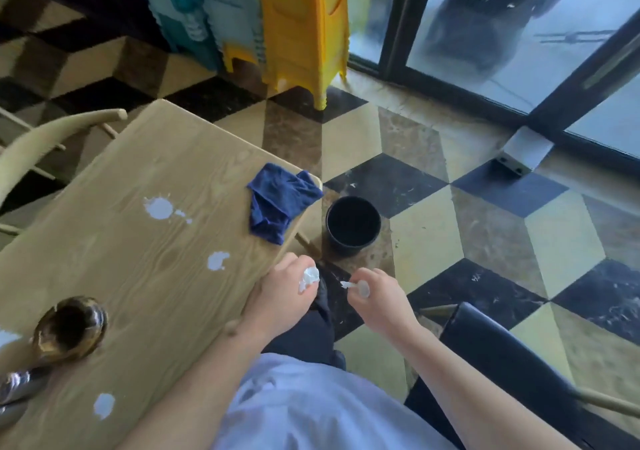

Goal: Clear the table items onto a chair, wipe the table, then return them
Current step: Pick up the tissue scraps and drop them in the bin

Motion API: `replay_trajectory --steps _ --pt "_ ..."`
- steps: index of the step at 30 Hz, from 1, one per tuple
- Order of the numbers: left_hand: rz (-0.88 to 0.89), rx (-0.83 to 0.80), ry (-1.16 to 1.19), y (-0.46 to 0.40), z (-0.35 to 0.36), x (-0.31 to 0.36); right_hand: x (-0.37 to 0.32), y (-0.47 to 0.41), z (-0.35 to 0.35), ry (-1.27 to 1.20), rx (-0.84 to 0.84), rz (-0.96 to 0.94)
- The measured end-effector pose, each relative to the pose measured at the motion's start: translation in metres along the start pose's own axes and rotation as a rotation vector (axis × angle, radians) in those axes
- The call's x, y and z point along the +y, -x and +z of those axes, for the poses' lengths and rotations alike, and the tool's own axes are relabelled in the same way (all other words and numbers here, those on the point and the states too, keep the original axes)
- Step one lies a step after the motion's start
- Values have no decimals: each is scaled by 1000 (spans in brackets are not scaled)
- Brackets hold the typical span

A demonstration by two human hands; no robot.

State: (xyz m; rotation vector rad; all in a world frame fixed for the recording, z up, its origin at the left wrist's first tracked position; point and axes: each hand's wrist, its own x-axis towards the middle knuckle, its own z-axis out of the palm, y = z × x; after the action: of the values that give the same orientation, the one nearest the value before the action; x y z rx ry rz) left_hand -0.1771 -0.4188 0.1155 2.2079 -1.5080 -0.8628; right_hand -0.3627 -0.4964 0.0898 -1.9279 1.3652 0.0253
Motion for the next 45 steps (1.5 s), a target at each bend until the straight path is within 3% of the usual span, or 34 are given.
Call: replay_trajectory --steps 12,19,33,38,45 --pt "221 -224 -92 -164 -9 56 2 -86 -83 -87 61 244" --pt "236 -214 5 -219 -11 60 2 -125 -99 -90 38 358" --pt "-70 -176 18 -258 33 66 48 -206 -125 -34 -212 208" --pt "-256 -118 3 -271 76 69 93 -257 -109 -30 -378 133" --pt "-706 -159 209 -310 199 30 179 -350 -32 -36 -456 264"
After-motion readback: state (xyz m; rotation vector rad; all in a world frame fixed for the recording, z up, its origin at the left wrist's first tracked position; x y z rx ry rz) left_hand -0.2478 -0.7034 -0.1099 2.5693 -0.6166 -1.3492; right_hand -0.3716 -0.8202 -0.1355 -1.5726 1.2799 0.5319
